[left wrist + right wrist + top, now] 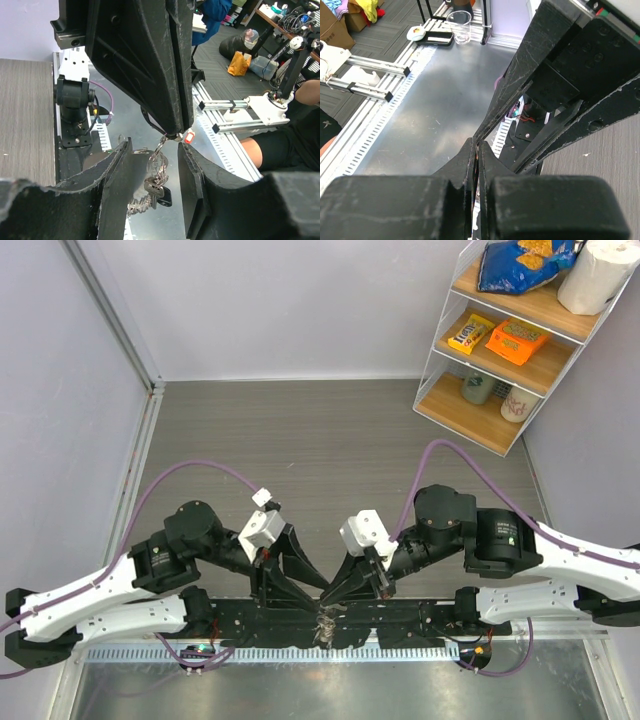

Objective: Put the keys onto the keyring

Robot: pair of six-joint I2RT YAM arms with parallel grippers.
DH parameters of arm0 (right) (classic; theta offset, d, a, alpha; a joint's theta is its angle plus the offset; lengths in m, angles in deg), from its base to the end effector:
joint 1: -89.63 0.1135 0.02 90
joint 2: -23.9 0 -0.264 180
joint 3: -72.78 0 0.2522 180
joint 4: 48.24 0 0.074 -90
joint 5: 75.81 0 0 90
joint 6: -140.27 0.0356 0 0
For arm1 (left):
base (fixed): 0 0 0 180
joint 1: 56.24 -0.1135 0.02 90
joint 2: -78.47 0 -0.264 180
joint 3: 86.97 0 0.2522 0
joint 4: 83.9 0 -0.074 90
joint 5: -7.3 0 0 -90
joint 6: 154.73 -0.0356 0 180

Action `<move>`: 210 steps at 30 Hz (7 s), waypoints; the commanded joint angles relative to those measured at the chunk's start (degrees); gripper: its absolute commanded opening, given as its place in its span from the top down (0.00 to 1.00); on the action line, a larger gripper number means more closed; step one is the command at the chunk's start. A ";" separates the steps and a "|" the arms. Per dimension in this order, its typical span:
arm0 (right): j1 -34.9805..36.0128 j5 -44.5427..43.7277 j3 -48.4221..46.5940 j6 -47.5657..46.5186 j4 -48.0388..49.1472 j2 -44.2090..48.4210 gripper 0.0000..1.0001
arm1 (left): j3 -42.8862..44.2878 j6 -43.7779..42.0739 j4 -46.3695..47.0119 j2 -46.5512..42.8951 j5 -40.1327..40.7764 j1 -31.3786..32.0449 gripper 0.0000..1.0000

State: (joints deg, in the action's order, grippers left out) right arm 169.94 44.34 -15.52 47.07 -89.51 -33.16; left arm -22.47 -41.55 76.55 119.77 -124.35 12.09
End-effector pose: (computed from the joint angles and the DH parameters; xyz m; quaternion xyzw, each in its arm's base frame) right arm 0.0152 0.1955 0.4476 -0.6174 0.4406 0.5426 0.3610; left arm 0.0348 -0.1517 0.3935 0.4849 0.4910 -0.6580 0.3013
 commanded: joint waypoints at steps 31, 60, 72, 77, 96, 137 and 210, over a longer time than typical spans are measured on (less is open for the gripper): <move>0.28 -3.52 -0.53 0.21 5.09 4.23 0.95 | -0.20 -0.77 1.92 -1.92 2.18 0.04 1.00; 0.28 0.43 2.65 0.74 6.51 6.00 0.95 | -1.08 1.78 7.17 -1.66 1.67 -0.13 0.52; 0.28 2.98 -2.88 -0.67 2.64 2.31 0.95 | -1.61 2.05 8.68 -2.10 -1.51 -0.04 0.48; 0.28 3.95 -4.29 -0.93 2.20 1.07 0.95 | -1.44 2.83 10.17 -0.96 -2.29 -0.13 0.48; 0.28 3.33 -8.25 -2.51 0.88 -1.56 0.95 | -1.78 4.33 12.81 -0.17 -5.28 -0.04 0.54; 0.28 -0.97 -9.05 -2.60 2.80 -1.92 0.95 | -1.70 2.40 11.33 0.28 -3.71 1.19 1.00; 0.28 -9.85 -3.41 0.48 7.74 4.33 0.95 | -5.13 2.04 13.96 -7.81 10.89 1.98 1.00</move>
State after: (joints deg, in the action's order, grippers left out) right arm 170.14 34.24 -13.90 48.78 -82.12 -27.98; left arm -27.87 -40.61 88.55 112.05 -112.26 13.67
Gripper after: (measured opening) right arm 0.079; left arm 0.031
